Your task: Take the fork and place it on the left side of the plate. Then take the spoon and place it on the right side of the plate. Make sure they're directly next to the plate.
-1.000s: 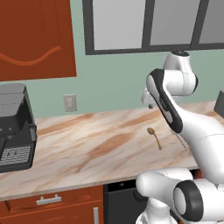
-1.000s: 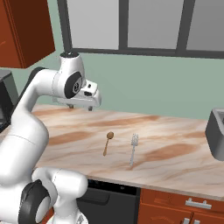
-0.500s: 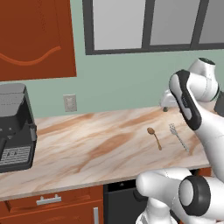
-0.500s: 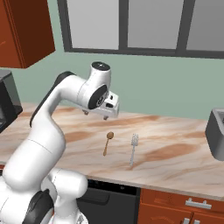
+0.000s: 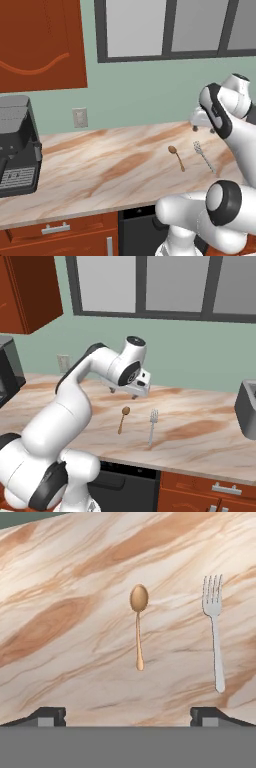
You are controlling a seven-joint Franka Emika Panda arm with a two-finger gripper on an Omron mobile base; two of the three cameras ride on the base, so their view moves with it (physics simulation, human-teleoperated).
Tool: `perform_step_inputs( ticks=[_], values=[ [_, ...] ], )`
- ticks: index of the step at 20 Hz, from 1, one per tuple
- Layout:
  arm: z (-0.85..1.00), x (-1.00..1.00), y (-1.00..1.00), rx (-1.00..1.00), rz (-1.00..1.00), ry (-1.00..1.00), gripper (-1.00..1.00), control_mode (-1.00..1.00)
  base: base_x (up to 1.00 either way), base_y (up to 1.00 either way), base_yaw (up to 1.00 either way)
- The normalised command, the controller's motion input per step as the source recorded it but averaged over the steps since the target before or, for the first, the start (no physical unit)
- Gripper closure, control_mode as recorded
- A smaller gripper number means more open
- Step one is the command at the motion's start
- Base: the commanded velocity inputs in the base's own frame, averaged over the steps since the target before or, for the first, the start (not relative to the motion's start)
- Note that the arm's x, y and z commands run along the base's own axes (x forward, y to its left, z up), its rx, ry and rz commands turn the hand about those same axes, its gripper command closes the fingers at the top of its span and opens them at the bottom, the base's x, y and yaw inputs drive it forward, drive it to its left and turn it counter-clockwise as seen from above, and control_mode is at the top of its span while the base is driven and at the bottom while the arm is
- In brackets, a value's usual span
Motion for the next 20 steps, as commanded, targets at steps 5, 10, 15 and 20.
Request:
perform_step_inputs(
  ticks=[5,10,15,20],
  values=[
    [-0.4,0.18,-0.25,-0.17,0.0,0.0,-1.0,-1.0,0.0,0.0,0.0],
    [-0.47,0.08,-0.26,-0.2,-0.01,0.0,-1.0,-1.0,0.0,0.0,0.0],
    [-0.45,0.01,-0.37,-0.03,-0.03,0.08,-1.0,-1.0,0.0,0.0,0.0],
    [-0.39,0.08,-0.41,0.0,-0.01,0.1,-1.0,-1.0,0.0,0.0,0.0]
  ],
)
